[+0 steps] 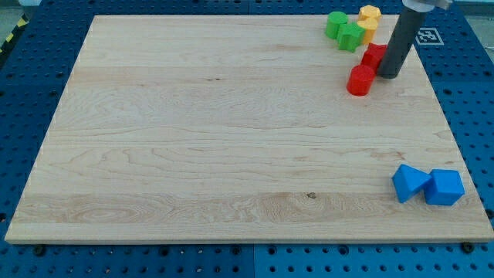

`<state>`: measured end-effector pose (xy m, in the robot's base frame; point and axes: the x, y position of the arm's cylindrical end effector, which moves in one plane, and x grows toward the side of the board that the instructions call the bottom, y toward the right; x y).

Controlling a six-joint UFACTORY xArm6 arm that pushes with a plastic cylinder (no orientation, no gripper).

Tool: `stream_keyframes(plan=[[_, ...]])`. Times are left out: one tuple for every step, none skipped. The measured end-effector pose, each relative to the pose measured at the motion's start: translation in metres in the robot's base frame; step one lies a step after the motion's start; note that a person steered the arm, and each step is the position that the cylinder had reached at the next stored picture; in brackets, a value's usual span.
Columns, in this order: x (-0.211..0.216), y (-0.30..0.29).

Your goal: Move the red circle closer to the red star

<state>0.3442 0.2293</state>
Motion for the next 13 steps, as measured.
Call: stream_keyframes(plan=[[-0.018,0.000],[-0.032,-0.005],[-0.032,-0.055],[-0.025,-0.094],[0.026,-0.095],[0.064,-0.082],[0.068,-0.065],[0.068,-0.071],[0.063,-0.071],[0.060,-0.068],[0.060,-0.061],[0.060,-0.046],[0.049,-0.042]])
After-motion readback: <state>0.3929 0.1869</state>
